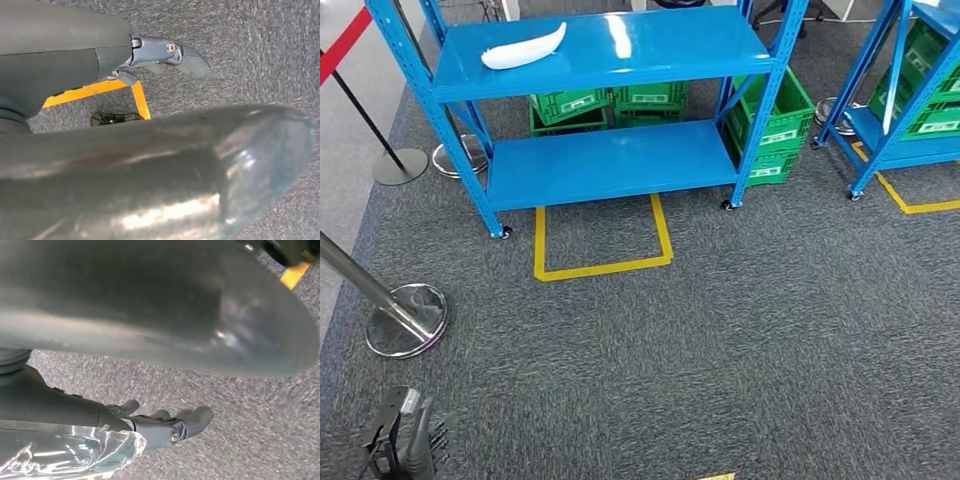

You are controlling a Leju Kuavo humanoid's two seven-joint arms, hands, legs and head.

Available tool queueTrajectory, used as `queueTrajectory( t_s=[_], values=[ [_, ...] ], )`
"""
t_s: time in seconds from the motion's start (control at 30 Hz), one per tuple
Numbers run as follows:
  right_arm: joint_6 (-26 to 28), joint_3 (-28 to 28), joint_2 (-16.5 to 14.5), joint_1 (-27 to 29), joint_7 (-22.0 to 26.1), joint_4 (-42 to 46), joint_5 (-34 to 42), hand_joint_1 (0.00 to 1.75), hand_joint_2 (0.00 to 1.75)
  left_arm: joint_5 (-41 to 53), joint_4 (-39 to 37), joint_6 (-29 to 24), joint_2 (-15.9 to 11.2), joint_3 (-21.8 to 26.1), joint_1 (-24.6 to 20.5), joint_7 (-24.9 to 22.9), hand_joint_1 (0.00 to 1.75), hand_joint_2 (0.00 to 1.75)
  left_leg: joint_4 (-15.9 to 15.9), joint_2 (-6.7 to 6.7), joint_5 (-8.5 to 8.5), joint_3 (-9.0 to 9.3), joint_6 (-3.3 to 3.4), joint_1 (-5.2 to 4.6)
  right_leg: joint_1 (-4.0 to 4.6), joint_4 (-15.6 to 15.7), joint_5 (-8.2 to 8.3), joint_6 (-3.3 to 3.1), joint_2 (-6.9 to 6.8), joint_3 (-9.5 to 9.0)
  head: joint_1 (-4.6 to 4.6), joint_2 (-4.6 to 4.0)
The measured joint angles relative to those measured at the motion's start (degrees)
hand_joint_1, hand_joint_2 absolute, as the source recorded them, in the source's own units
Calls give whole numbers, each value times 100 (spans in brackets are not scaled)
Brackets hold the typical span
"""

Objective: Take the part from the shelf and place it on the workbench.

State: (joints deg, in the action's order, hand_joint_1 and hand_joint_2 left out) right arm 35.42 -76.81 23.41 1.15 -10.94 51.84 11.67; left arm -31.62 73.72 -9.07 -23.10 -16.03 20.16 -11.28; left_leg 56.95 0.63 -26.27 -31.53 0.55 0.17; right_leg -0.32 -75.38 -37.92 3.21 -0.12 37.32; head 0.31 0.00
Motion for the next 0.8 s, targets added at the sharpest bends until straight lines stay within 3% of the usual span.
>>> queueTrajectory(
  t_s=[0.03,0.07,0.17,0.2,0.23,0.3,0.37,0.47,0.53,0.57,0.6,0.67,0.7,0.73,0.8],
  values=[
    [1,-15,1,7,1,0,1,0,0,-13,11,-10,-21,-43,10,0,0,0,0,11,-62,84,-1,-1,1,30,-33,-3,1,111,2,0],
    [1,-29,3,12,1,0,2,0,0,-21,20,-14,-39,-79,16,0,0,0,-1,21,-126,178,-6,-1,2,231,77,-10,1,133,2,0],
    [4,-68,18,13,5,-1,7,0,0,-37,44,-24,-77,-156,20,3,0,0,1,39,-342,435,-60,-16,7,1232,992,-74,0,-24,7,0],
    [7,-80,23,9,12,-1,12,0,0,-54,53,-38,-94,-176,21,9,0,0,-14,43,-407,485,-93,-24,13,1421,1195,-111,1,-78,3,0],
    [10,-93,26,6,22,-1,21,0,0,-82,64,-60,-116,-197,20,21,0,0,-16,48,-436,520,-129,-31,20,1492,1269,-147,4,-106,0,0],
    [20,-108,30,-7,56,0,52,0,0,-179,94,-137,-176,-255,16,68,0,0,7,46,-438,550,-191,-32,16,1520,1257,-224,13,-190,-11,0],
    [29,-114,32,-16,96,0,86,0,0,-298,117,-230,-239,-333,-1,127,0,0,335,28,-459,402,-248,-27,-5,1557,1230,-295,17,-278,-26,0],
    [57,-124,33,-27,171,1,142,0,0,-467,140,-377,-319,-472,-13,207,0,0,1317,12,-853,-264,-331,-8,-15,1596,1110,-345,18,-423,-40,0],
    [170,-114,33,0,334,12,279,0,0,-590,169,-589,-356,-561,18,301,0,0,1556,10,-1016,-591,-344,4,-19,1604,992,-340,25,-566,-40,0],
    [250,-64,33,50,480,39,360,0,0,-645,202,-769,-361,-591,47,384,0,0,1431,8,-923,-640,-344,10,-22,1605,920,-330,27,-662,-41,0],
    [329,52,33,132,652,90,404,0,0,-689,256,-1001,-345,-599,88,497,0,0,1169,4,-693,-623,-341,16,-27,1607,842,-312,28,-768,-40,0],
    [409,487,33,406,927,259,302,0,0,-705,396,-1513,-221,-576,180,741,0,0,547,-30,-66,-554,-317,22,-24,1607,677,-251,21,-945,-54,0],
    [422,759,33,554,988,367,192,0,0,-686,467,-1725,-135,-560,224,829,0,0,345,-48,142,-526,-293,18,-15,1617,589,-213,15,-1009,-58,0],
    [423,1005,36,685,1002,469,92,0,0,-657,535,-1865,-49,-550,265,882,0,0,227,-59,242,-511,-259,17,-5,1615,531,-171,9,-1085,-62,0],
    [425,1376,40,849,995,645,-56,0,0,-602,653,-2008,77,-536,311,928,0,0,180,-50,198,-434,-182,23,4,1595,499,-98,0,-1183,-54,1]
  ],
)
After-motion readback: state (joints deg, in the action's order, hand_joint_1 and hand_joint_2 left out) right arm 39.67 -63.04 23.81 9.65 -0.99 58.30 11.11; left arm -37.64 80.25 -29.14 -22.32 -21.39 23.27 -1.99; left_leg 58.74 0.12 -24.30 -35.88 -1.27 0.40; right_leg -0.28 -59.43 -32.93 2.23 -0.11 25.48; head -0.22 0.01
